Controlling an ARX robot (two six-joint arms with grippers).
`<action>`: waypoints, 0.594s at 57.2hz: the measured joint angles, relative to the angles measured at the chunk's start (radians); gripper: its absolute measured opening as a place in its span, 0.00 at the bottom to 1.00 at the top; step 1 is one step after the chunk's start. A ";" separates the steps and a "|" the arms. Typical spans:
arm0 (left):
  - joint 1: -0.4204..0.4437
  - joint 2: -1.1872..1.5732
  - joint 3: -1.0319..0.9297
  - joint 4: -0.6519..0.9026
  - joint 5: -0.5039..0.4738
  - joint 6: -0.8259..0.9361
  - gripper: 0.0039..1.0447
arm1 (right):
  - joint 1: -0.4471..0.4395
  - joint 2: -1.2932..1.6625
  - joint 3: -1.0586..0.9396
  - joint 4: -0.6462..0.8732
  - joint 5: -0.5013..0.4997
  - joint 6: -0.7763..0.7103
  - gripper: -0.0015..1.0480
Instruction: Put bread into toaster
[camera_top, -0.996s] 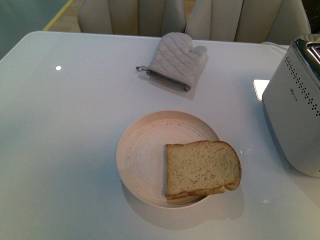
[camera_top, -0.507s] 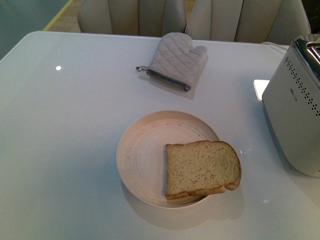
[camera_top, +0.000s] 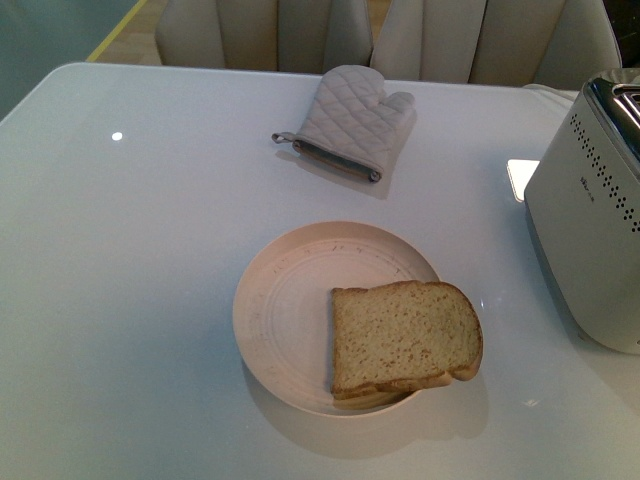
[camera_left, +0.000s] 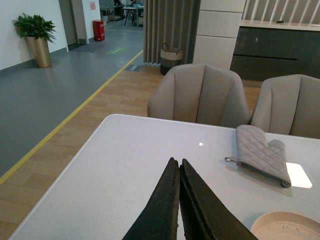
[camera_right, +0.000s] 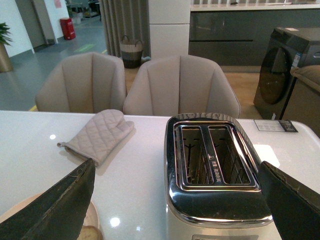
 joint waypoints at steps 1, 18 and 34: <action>0.000 -0.027 0.000 -0.033 0.000 0.000 0.03 | 0.000 0.000 0.000 0.000 0.000 0.000 0.91; 0.000 -0.186 -0.045 -0.143 0.000 0.003 0.03 | 0.000 0.000 0.000 0.000 0.000 0.000 0.91; -0.001 -0.191 -0.045 -0.143 0.000 0.003 0.05 | 0.000 0.000 0.000 0.000 0.000 0.000 0.91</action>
